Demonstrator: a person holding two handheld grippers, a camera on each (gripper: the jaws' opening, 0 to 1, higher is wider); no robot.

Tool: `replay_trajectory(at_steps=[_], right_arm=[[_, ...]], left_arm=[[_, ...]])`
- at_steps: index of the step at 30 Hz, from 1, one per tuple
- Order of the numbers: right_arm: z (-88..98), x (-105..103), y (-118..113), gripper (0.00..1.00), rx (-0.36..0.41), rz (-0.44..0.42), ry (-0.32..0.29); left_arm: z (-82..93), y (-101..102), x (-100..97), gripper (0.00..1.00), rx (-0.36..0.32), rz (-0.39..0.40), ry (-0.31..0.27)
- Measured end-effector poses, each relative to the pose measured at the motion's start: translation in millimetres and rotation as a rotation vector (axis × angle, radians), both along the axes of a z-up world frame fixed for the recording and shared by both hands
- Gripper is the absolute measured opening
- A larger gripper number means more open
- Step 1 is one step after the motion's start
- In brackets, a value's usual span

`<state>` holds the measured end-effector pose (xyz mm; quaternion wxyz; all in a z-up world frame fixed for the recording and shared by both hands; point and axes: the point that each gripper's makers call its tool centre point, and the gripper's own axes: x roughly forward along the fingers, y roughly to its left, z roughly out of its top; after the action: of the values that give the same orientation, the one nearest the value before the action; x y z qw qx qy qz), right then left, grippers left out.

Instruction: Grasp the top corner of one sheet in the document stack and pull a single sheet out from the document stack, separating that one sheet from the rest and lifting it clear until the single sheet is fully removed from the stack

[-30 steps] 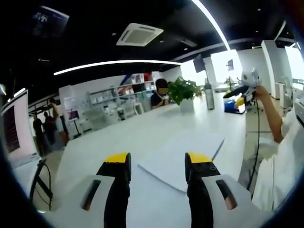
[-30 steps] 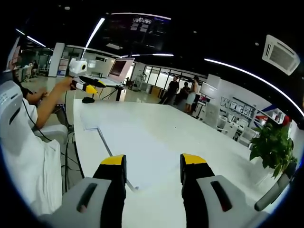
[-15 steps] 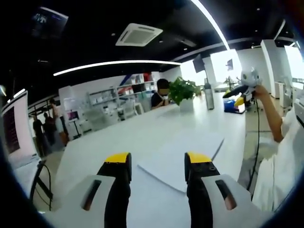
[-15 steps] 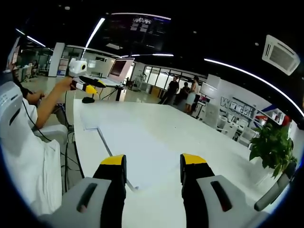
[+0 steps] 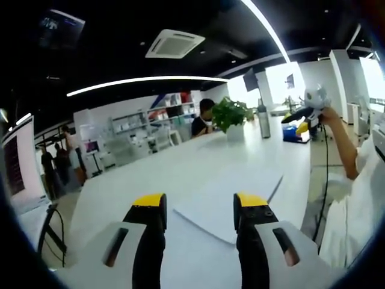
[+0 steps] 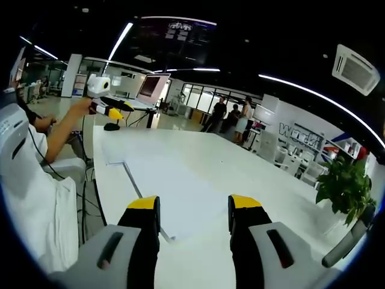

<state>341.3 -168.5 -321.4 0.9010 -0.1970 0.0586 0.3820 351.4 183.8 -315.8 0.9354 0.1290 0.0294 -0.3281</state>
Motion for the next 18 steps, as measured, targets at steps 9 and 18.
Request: replay_trajectory(at_steps=[9,18], right_arm=[[0.3,0.0,-0.2,0.45,0.000,0.001,0.000],[0.1,-0.5,-0.2,0.45,-0.001,0.001,0.000]], left_arm=[[0.4,-0.5,-0.3,0.45,0.001,-0.003,-0.001],[0.5,-1.3,-0.2,0.45,0.000,-0.005,0.000]])
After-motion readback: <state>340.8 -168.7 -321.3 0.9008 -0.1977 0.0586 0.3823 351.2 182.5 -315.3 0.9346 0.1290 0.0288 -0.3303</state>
